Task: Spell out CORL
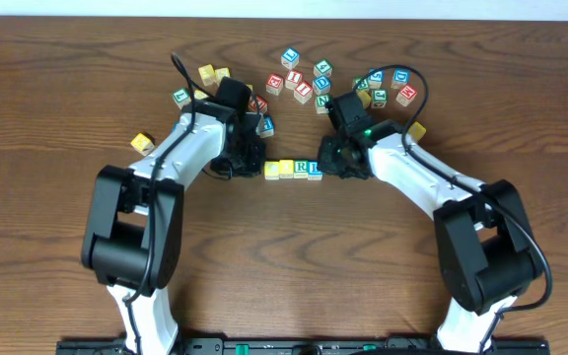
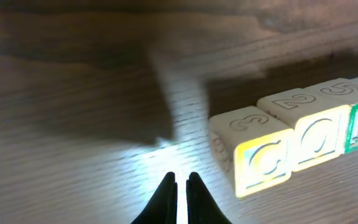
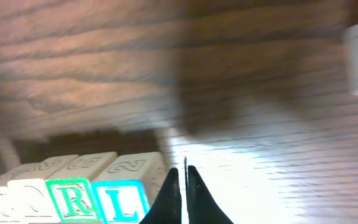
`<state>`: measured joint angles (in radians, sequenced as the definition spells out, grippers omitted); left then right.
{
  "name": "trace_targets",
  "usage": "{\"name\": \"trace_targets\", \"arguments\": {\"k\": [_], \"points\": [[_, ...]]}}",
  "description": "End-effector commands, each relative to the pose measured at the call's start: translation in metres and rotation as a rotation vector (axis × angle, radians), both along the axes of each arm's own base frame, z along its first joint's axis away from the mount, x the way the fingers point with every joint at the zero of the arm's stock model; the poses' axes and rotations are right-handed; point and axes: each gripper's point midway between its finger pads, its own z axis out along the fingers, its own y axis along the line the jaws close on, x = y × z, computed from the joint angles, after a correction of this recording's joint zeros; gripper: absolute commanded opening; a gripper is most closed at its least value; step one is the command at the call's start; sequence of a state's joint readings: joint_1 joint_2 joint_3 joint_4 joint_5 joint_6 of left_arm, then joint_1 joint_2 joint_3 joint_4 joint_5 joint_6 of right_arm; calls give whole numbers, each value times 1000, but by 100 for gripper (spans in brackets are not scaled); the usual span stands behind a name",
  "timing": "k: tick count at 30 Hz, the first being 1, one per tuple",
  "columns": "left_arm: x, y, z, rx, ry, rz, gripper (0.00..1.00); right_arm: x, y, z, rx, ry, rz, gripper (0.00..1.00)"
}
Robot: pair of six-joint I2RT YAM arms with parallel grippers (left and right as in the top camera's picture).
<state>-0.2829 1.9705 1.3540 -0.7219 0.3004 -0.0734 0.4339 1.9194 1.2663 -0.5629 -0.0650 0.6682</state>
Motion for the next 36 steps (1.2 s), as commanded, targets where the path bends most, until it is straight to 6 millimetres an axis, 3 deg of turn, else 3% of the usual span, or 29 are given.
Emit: {"name": "trace_targets", "arguments": {"k": [1,2,3,5,6,7,8,9,10,12,13,14,19,22,25,28,32,36], "points": [[30,30,62,37,-183,67,8,14,-25,52,-14,-134,0,1],[35,41,88,25,-244,97,9,16,-31,70,-10,-174,6,1],[36,47,100,20,-273,112,11,16,-33,78,-7,-190,7,2],[37,71,149,4,-396,174,15,10,-44,121,5,-274,14,4],[36,79,161,2,-427,193,17,7,-48,134,10,-297,13,4],[33,94,183,5,-484,230,28,-2,-56,158,19,-340,3,10],[31,101,193,5,-508,248,42,-4,-59,164,22,-352,0,13],[28,113,209,5,-551,277,98,-16,-69,190,28,-402,-8,27],[23,123,224,6,-590,304,98,-25,-77,208,31,-439,-12,53],[17,135,241,9,-639,335,98,-41,-90,239,36,-517,-19,93],[13,141,251,10,-666,350,97,-57,-99,262,43,-580,-27,99],[11,142,255,10,-677,355,98,-68,-104,276,52,-617,-33,99],[9,142,258,9,-686,355,98,-121,-117,319,89,-750,-38,99],[10,142,257,10,-682,355,98,-142,-122,332,103,-798,-41,99],[10,142,256,10,-680,355,98,-166,-129,330,98,-793,-41,99],[10,142,256,10,-680,355,98,-176,-145,330,38,-810,-89,99],[10,142,256,10,-680,355,98,-166,-171,306,-103,-779,-184,99],[10,142,256,10,-680,355,98,-137,-169,269,-175,-833,-99,99]]}}
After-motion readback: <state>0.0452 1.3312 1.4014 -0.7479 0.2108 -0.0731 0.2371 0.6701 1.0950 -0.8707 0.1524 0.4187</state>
